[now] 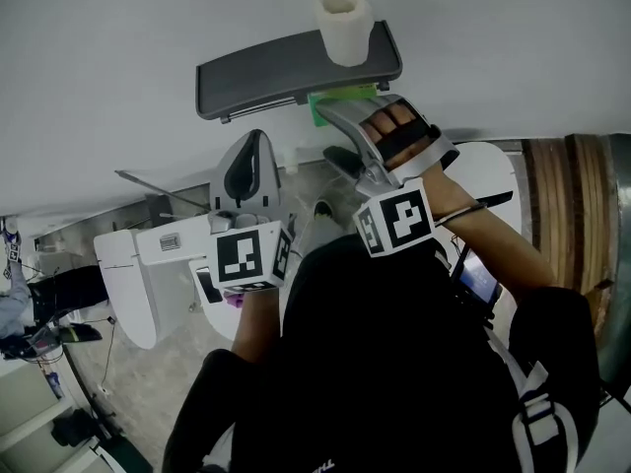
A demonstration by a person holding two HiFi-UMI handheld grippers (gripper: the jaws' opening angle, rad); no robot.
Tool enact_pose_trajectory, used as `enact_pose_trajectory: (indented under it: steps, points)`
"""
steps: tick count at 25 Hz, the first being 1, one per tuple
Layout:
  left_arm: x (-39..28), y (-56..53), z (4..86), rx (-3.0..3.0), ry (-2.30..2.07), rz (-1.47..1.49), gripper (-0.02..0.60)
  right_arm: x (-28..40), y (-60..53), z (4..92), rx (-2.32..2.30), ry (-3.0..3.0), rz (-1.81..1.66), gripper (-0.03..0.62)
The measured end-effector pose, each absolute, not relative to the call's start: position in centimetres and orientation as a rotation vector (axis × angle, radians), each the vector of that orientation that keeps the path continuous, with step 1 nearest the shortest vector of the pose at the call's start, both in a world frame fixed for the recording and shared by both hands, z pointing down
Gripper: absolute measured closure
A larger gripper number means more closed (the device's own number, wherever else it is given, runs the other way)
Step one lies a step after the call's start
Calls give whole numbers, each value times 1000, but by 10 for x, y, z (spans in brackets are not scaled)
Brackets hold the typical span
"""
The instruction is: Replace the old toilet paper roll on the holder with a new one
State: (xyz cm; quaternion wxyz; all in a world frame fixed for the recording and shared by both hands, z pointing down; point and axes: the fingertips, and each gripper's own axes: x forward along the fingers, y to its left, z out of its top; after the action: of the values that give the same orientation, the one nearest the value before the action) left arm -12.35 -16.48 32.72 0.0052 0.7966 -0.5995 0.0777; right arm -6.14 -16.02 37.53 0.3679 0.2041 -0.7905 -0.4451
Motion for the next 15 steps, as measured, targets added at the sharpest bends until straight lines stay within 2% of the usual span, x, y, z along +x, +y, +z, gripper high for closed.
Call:
enact_pose_trajectory:
  steps: [5,7,10,12,15]
  points:
    - [-113,-162,325,2507,-1856,218,558,-62,-120,295,480,-2435,-1098,194]
    - [-107,-162,323,2522,-1847,217,558,-51,-112,255,535,-2642,-1025,217]
    - [-101,-160,324,2538,-1829,224,558,-15,-117,206,739,-2868,-937,416]
    - [-95,-158,322,2552,-1819,239,558,15,-127,184,931,-2992,-836,482]
    - [-88,-156,320,2569,-1807,226,558,61,-145,169,1206,-3106,-635,536]
